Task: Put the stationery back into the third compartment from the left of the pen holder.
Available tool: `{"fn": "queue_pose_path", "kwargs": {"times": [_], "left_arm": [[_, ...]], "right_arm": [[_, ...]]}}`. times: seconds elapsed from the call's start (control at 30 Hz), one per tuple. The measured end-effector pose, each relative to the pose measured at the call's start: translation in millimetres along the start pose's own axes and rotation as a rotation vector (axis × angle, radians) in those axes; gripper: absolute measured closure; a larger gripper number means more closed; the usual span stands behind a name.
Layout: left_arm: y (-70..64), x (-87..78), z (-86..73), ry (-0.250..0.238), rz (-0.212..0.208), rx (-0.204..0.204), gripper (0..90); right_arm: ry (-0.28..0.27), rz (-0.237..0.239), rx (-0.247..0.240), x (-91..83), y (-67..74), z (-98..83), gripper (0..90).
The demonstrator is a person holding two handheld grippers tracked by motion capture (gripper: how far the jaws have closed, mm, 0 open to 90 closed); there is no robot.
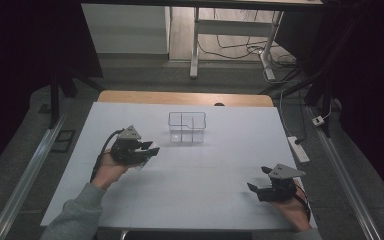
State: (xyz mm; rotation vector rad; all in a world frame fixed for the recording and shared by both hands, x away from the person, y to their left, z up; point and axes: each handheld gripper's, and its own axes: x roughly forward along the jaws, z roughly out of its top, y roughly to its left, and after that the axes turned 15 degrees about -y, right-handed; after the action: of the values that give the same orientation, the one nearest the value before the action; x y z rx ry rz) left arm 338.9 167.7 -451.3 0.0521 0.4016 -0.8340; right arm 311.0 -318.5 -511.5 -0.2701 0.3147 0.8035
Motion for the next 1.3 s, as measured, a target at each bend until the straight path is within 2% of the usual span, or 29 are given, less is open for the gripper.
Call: {"fn": "queue_pose_path", "kwargs": {"times": [0.3, 0.7, 1.03, 1.3], "left_arm": [[-0.8, 10.0, 14.1, -0.054, -0.015, 0.010, 64.3], [-1.4, 33.3, 25.8, -0.076, -0.046, 0.011, 64.3], [-1.0, 51.6, 38.6, -0.092, -0.055, 0.016, 64.2], [-0.1, 60.0, 47.4, -0.103, -0.060, 0.015, 64.2]], "right_arm": [[0.000, -0.001, 0.001, -0.2, 0.0, -0.1, 18.1], [0.003, -0.003, -0.003, 0.1, -0.1, -1.0, 18.2], [-0.006, -0.006, 0.004, -0.4, -0.3, -1.6, 18.3], [-0.006, -0.005, 0.008, -0.9, -0.2, -1.8, 18.3]]}}
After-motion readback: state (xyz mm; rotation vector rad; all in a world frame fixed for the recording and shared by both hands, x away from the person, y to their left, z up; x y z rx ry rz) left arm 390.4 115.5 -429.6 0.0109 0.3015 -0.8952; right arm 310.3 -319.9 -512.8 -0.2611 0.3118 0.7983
